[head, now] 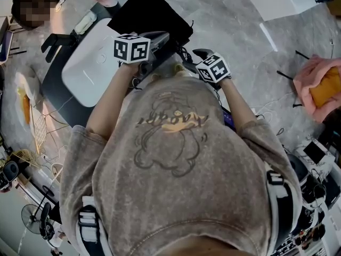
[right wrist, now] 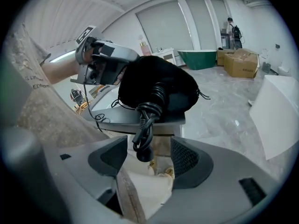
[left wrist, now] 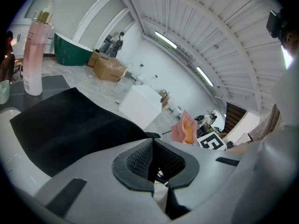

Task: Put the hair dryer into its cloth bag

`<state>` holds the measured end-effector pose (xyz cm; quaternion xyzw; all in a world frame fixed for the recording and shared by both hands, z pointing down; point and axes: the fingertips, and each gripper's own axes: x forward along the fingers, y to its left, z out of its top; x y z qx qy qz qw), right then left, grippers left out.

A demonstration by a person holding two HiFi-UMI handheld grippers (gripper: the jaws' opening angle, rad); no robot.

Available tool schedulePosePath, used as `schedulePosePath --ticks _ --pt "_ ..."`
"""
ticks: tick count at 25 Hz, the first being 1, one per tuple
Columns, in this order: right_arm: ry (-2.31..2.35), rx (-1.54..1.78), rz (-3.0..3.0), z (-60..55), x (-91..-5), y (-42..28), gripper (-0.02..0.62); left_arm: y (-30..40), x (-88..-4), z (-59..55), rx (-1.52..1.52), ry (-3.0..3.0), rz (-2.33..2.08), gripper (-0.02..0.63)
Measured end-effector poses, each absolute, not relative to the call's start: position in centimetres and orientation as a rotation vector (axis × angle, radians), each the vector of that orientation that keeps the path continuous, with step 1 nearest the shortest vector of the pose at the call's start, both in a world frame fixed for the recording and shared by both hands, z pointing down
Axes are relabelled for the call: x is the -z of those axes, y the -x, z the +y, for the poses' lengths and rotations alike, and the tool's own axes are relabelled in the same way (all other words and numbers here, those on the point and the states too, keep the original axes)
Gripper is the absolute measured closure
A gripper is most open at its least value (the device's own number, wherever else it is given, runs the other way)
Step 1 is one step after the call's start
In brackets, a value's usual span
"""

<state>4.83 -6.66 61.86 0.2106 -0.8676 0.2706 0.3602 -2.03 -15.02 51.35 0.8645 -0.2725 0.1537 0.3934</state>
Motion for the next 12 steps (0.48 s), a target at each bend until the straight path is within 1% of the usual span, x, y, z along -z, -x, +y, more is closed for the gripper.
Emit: schedulePosePath --ticks 3,6,9,12 --pt "-0.533 -0.697 -2.229 -6.3 -62.5 -4.7 0.328 2.0 -51.6 -15.0 -0.392 -2.189 -0.694 0.580" --pt "-0.527 -0.705 -2.229 -6.1 -62.7 -4.5 0.371 1.9 -51.6 -14.9 -0.387 -2.183 -0.689 0.580" --pt "-0.497 -0.717 -2.231 -5.9 -62.7 -4.0 0.431 2.0 -51.6 -15.0 -0.392 -2.184 -0.691 0.580" --pt "-0.467 -0.722 -2.230 -5.6 -62.8 -3.7 0.448 2.0 -51.6 -15.0 -0.386 -2.185 -0.694 0.580"
